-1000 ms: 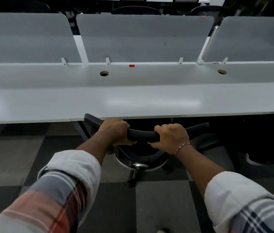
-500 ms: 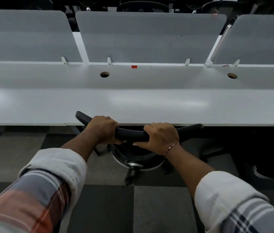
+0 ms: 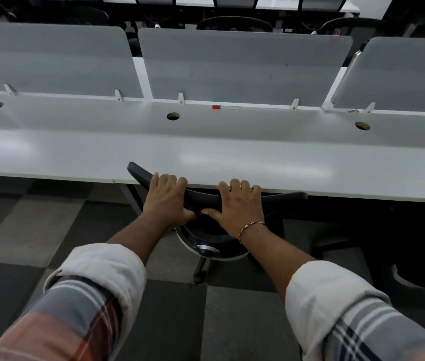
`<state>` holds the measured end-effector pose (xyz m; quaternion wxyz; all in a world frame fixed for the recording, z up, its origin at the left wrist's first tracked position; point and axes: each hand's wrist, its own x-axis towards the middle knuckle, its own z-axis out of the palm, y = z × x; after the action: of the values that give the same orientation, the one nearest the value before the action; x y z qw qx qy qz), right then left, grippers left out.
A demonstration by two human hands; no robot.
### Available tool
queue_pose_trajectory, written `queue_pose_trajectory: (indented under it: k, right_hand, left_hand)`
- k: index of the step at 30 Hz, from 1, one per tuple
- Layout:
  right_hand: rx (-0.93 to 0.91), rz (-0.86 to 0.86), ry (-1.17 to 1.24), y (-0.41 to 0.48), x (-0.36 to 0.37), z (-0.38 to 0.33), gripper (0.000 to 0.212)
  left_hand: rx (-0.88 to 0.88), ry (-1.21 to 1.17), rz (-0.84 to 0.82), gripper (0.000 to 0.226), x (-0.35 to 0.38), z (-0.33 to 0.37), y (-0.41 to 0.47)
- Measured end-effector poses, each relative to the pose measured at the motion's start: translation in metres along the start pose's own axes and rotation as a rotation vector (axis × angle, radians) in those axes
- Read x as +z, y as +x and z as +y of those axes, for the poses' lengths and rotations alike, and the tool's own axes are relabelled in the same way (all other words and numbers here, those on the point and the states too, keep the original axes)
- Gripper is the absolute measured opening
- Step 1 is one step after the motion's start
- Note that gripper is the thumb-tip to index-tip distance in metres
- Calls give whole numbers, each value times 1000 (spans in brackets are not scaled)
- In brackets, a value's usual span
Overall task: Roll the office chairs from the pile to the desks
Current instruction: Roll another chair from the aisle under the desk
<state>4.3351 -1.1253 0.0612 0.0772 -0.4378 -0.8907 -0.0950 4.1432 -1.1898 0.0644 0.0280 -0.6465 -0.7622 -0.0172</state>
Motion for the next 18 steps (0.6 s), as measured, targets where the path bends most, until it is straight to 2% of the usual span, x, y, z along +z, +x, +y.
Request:
queue_pose_trajectory:
  k: [3, 7, 9, 13, 18]
  right_hand:
    - [-15, -62, 18, -10, -7, -5, 66]
    - [-156, -136, -44, -36, -3, -12, 89]
    - [-225, -152, -81, -48, -2, -16, 93]
    - [-336, -186, -76, -73, -3, -33, 87]
    - [-414, -175, 18, -101, 7, -57, 81]
  left_hand:
    - [-16, 14, -55, 102, 2, 18, -23]
    - [-31, -18, -123, 116, -4, 36, -45]
    - [-35, -12, -154, 115, -4, 42, -57]
    - [-36, 16, -173, 101, 7, 50, -93]
    - [-161, 6, -220, 87, 27, 43, -156]
